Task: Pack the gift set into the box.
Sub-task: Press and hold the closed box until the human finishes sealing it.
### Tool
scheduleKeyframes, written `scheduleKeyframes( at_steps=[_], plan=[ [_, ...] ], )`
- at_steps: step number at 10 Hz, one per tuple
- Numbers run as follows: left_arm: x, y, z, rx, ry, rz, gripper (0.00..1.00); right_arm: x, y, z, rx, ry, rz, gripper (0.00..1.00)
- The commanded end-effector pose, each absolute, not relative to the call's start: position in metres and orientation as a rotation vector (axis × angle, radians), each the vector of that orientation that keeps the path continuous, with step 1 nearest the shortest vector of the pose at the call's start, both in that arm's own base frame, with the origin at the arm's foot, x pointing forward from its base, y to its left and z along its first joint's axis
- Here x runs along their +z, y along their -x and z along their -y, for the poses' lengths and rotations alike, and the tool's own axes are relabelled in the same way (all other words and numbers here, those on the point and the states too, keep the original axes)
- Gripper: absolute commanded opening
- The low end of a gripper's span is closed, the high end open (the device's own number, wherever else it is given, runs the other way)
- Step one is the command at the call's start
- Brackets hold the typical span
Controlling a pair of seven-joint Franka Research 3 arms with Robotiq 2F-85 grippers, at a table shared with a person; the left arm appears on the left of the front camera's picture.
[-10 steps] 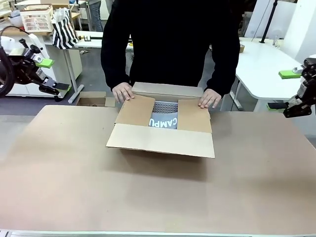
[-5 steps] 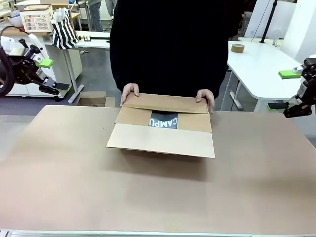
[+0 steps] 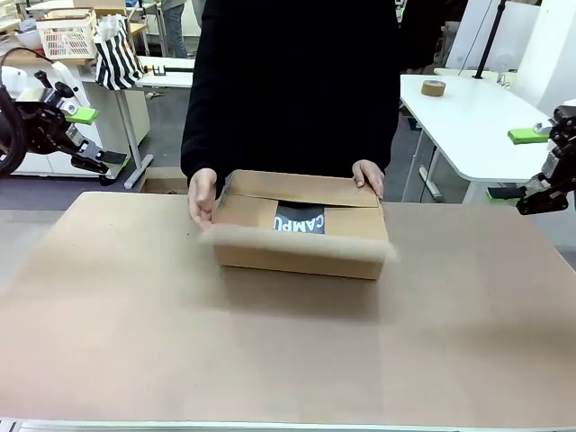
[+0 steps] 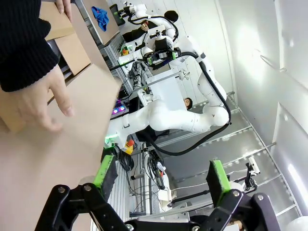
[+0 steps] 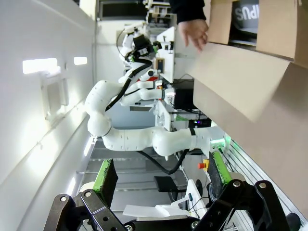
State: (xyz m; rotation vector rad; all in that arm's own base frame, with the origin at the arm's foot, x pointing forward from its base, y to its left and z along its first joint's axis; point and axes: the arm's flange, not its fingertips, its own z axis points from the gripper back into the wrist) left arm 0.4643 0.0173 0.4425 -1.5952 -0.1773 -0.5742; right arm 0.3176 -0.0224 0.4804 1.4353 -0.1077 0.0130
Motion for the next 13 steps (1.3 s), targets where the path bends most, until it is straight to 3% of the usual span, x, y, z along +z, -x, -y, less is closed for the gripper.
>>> scheduleKeyframes(
  at_steps=[1,13],
  plan=[
    [0.4454,-0.4632,-0.0185,-0.586,1.613,0.196,1.00,0.4803,-0.3202,0.0202,0.034,-1.462,0.136,1.00],
    [0.4454,-0.4632,-0.0185,-0.586,1.613,0.196,1.00,0.4803,-0.3202,0.0202,0.034,-1.462,0.136,1.00]
  ],
)
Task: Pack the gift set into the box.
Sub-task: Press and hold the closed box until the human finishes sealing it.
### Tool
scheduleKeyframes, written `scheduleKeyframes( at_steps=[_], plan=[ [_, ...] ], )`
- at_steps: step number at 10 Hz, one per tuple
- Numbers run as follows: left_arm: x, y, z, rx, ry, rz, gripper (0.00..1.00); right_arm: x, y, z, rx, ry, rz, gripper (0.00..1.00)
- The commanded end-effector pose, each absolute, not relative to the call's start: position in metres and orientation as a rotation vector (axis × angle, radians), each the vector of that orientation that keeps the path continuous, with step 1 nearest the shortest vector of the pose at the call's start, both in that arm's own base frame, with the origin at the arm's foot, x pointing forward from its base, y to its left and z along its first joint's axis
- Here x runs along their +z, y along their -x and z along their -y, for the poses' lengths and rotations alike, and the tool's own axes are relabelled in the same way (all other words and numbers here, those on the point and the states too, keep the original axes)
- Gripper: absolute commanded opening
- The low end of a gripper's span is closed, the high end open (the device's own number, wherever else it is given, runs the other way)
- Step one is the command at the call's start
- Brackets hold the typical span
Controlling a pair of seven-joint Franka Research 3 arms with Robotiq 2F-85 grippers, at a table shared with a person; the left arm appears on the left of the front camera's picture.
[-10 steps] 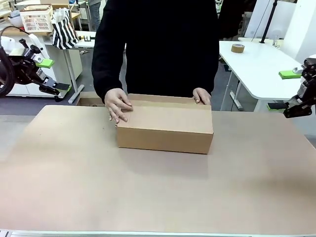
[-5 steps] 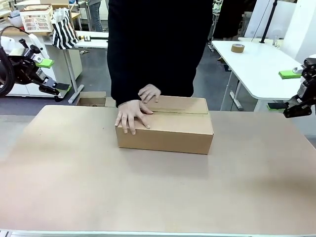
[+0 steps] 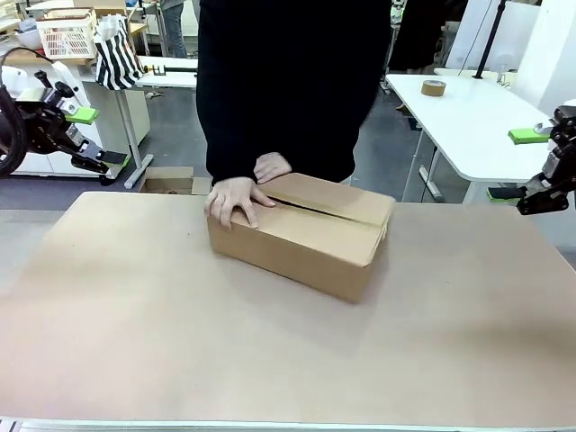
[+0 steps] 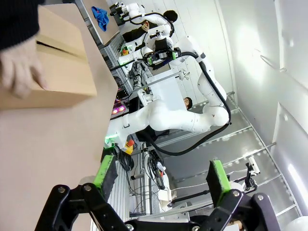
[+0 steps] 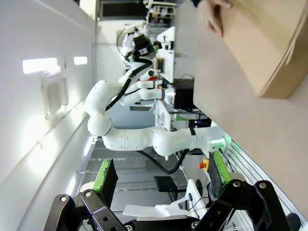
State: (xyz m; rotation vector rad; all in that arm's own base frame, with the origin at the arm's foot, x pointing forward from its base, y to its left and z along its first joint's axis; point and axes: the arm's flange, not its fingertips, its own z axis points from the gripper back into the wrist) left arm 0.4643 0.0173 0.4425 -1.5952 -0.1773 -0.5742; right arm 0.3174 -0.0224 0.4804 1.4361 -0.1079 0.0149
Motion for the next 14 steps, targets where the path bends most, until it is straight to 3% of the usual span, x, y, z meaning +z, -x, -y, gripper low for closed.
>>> scheduleKeyframes(
  at_steps=[1,14],
  plan=[
    [0.4454,-0.4632,-0.0185,-0.586,1.613,0.196,1.00,0.4803,-0.3202,0.0202,0.034,-1.462,0.136,1.00],
    [0.4454,-0.4632,-0.0185,-0.586,1.613,0.196,1.00,0.4803,-0.3202,0.0202,0.034,-1.462,0.136,1.00]
  ],
)
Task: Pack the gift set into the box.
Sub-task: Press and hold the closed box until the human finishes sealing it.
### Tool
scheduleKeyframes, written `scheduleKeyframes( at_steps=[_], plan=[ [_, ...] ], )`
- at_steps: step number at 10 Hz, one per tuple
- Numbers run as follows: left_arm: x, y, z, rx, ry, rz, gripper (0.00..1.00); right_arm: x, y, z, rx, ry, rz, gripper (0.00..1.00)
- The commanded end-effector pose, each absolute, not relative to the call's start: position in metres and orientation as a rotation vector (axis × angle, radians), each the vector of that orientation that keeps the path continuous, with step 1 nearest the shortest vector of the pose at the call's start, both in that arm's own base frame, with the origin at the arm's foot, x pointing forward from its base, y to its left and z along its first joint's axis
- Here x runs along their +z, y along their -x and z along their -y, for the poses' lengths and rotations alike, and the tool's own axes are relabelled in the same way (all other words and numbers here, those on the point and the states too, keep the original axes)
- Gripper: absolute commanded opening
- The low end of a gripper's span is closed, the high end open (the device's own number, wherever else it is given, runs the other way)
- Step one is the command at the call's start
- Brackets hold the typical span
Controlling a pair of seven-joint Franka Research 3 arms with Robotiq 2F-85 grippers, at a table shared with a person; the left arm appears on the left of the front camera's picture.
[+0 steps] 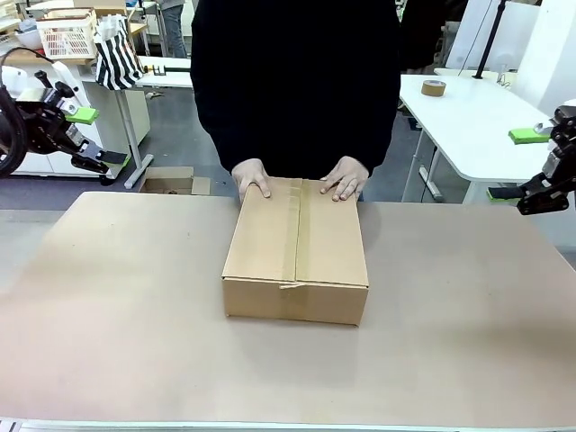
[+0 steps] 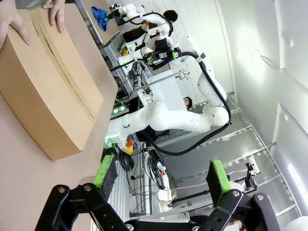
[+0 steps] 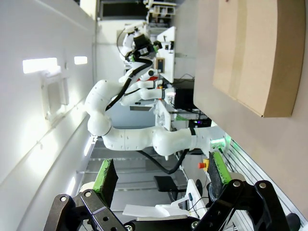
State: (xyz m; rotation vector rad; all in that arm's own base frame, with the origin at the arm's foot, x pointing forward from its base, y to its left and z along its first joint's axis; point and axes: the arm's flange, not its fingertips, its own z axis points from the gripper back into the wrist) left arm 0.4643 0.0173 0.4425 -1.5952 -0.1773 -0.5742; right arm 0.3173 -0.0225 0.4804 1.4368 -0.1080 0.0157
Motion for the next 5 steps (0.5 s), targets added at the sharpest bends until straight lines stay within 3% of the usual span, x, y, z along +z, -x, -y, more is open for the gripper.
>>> scheduleKeyframes(
  at_steps=[1,5],
  plan=[
    [0.4454,-0.4632,-0.0185,-0.586,1.613,0.196,1.00,0.4803,-0.3202,0.0202,0.034,-1.462,0.136,1.00],
    [0.4454,-0.4632,-0.0185,-0.586,1.613,0.196,1.00,0.4803,-0.3202,0.0202,0.034,-1.462,0.136,1.00]
  ],
)
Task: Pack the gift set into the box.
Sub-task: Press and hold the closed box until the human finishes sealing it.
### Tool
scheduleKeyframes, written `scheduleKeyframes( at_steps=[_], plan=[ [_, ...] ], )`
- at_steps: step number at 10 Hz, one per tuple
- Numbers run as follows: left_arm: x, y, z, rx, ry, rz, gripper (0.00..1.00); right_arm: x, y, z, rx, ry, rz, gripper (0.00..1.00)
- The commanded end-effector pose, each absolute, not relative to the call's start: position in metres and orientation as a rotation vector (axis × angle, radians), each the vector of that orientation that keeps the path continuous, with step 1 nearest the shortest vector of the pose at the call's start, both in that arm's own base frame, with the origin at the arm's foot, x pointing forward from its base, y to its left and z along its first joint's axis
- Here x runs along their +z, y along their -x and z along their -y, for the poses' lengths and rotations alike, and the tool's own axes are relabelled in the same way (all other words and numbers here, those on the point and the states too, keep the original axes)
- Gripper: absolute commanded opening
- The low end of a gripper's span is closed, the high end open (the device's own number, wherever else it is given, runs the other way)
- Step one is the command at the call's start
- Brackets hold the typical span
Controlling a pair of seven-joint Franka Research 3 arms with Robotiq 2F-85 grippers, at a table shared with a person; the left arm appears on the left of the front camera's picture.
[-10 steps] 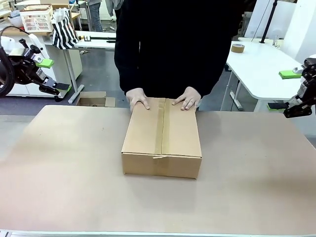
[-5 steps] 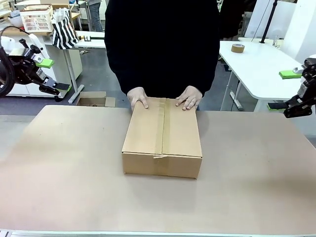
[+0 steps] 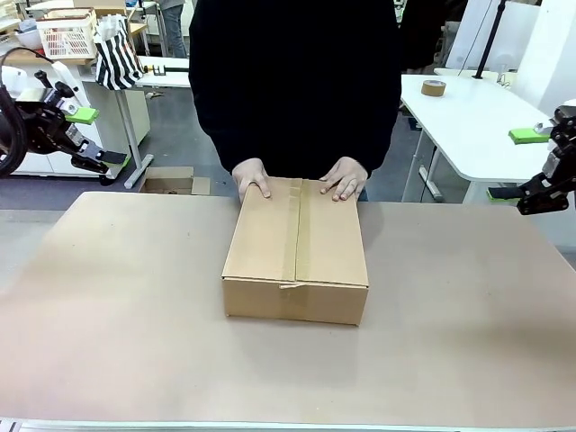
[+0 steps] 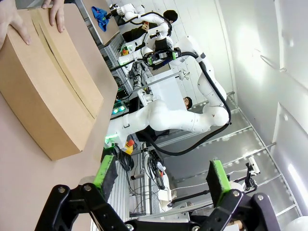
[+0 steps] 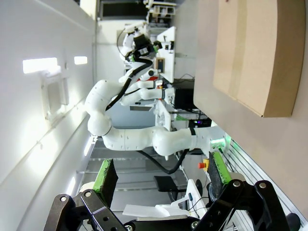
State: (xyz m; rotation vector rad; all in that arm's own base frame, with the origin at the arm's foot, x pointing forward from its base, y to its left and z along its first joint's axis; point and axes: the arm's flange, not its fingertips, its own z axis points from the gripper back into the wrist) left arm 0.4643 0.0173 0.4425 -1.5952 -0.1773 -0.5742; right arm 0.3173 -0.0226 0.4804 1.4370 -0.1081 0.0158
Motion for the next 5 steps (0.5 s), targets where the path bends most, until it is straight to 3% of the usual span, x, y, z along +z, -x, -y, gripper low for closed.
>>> scheduleKeyframes(
  at_steps=[1,2,3,4,5],
  plan=[
    [0.445,-0.463,-0.019,-0.586,1.613,0.196,1.00,0.480,-0.320,0.020,0.034,-1.462,0.136,1.00],
    [0.443,-0.464,-0.017,-0.574,1.595,0.177,1.00,0.480,-0.317,0.023,0.016,-1.437,0.108,1.00],
    [0.448,-0.462,-0.008,-0.713,1.470,0.349,1.00,0.488,-0.326,0.009,0.152,-1.273,0.222,1.00],
    [0.452,-0.458,0.005,-0.890,1.375,0.501,1.00,0.491,-0.331,-0.010,0.468,-1.226,0.296,1.00],
    [0.452,-0.449,0.019,-1.039,1.401,0.599,1.00,0.487,-0.337,-0.028,0.718,-1.089,0.423,1.00]
  ],
)
